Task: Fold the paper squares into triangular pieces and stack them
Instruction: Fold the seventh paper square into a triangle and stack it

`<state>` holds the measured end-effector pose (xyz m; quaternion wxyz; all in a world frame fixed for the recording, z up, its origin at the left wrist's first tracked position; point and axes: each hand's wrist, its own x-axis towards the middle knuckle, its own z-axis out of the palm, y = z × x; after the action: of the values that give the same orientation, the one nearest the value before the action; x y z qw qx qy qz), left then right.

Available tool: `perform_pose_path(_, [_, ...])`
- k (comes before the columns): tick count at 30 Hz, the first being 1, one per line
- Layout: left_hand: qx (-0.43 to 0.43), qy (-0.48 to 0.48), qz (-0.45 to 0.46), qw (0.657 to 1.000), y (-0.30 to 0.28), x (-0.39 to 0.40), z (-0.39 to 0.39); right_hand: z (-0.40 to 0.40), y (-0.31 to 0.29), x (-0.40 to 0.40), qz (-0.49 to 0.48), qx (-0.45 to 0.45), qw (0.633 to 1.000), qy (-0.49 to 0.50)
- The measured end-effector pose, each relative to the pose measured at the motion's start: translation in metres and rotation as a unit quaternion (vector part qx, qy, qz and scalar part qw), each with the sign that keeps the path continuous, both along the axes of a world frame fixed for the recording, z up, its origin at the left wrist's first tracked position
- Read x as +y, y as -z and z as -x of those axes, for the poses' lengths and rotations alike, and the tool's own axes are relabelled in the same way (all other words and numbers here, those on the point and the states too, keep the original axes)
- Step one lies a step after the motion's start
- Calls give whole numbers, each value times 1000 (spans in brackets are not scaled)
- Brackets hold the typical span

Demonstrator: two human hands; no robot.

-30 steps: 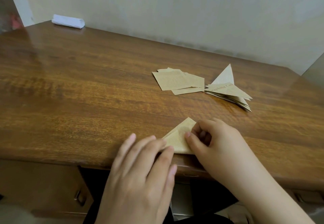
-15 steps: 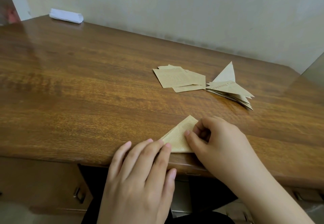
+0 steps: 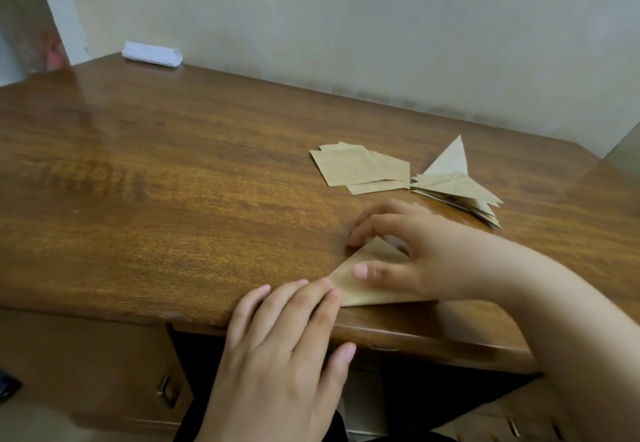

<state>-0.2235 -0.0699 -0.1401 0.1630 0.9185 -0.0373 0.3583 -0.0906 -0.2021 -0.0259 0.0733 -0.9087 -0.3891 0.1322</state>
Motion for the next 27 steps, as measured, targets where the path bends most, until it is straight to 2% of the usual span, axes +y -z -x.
perform_pose_path(3, [10,18,29,999,-2,1,2,-10,-7,6,66,36,997,-17])
perform_pose_path(6, [38,27,66,997,-11,5,2,-11,-11,6,63,46,997,-11])
perform_pose_path(10, [99,24,132,986,-34,15,-5,-9,-6,-4,-12,98,995,0])
perform_pose_path(13, [153,17,255,955,-60,19,-21,-10,-2,-14,-91,89,992,26])
perform_pose_path(15, [176,13,281,943,-78,23,-41,-18,-6,-20,-158,83,982,59])
perform_pose_path(19, [294,78,358,883,-109,33,-98,-44,-20,-25,-236,95,961,111])
perform_pose_path(23, [284,157,433,841,-124,28,-145,-69,-27,-22,-302,70,940,141])
perform_pose_path(27, [255,177,464,830,-119,28,-179,-89,-20,-20,-359,62,914,178])
